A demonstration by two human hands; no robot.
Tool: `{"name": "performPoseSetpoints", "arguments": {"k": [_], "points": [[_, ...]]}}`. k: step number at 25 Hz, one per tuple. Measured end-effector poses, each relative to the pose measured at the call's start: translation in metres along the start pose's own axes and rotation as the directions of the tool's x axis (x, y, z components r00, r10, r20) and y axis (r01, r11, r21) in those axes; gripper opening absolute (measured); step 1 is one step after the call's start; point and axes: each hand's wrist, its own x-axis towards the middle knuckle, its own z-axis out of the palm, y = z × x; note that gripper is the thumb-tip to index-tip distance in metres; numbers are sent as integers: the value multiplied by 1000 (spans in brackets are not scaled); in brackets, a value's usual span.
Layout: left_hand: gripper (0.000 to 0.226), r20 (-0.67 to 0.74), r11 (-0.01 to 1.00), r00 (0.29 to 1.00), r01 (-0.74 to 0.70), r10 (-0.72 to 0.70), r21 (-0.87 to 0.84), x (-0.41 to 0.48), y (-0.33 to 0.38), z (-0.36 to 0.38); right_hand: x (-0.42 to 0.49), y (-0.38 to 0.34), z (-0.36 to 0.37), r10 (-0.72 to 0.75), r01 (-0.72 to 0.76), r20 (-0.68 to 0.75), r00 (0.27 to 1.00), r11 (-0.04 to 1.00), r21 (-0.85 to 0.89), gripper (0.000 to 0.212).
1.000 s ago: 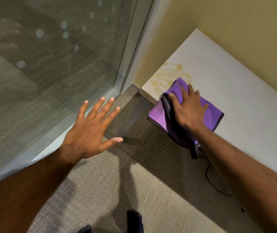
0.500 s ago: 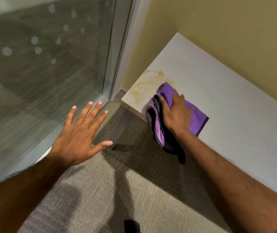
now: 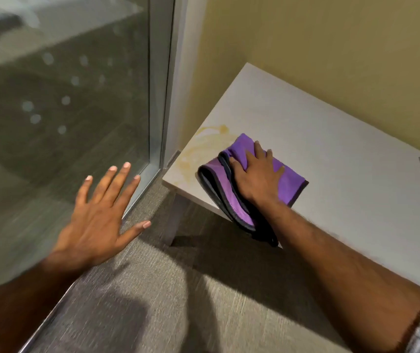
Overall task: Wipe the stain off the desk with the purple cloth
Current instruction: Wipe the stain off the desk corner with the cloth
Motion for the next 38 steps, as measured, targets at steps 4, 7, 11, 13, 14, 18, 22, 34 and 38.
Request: {"name": "performPoseSetpoints", "arguments": {"k": [4, 7, 11, 13, 14, 18, 22, 34, 38], "points": [[89, 11, 967, 981, 195, -196, -162, 7, 10, -7, -6, 6, -13, -381, 380, -9, 925, 921, 80, 62], [90, 40, 941, 968, 248, -246, -231, 13, 21, -9, -20, 46, -9, -303, 322, -154, 940, 939, 118, 51], [90, 66, 942, 973, 230, -220, -246, 15, 13, -4, 37, 28, -6, 52, -36, -108, 993, 989, 146, 55], [89, 67, 950, 975, 222, -213, -219, 16, 9, -3, 67, -1, -6, -40, 47, -64, 997, 991, 124, 56], [89, 72, 952, 974, 224, -213, -208, 16, 9, -2, 74, -11, -5, -130, 135, -50, 990, 985, 107, 57], [94, 116, 959, 972, 224, -206, -174, 13, 13, 1, 50, 3, -1, -474, 477, -54, 879, 869, 134, 58], [97, 144, 965, 971, 212, -191, -156, 9, 13, 3, 61, 10, 5, -189, 197, -129, 974, 979, 58, 65], [108, 234, 972, 954, 215, -188, -96, -12, 9, 14, 52, -25, 14, -669, 669, -46, 742, 733, 121, 77], [103, 225, 970, 954, 224, -200, -90, -15, 9, 16, 68, -59, 13, -437, 436, 5, 900, 899, -40, 76]]}}
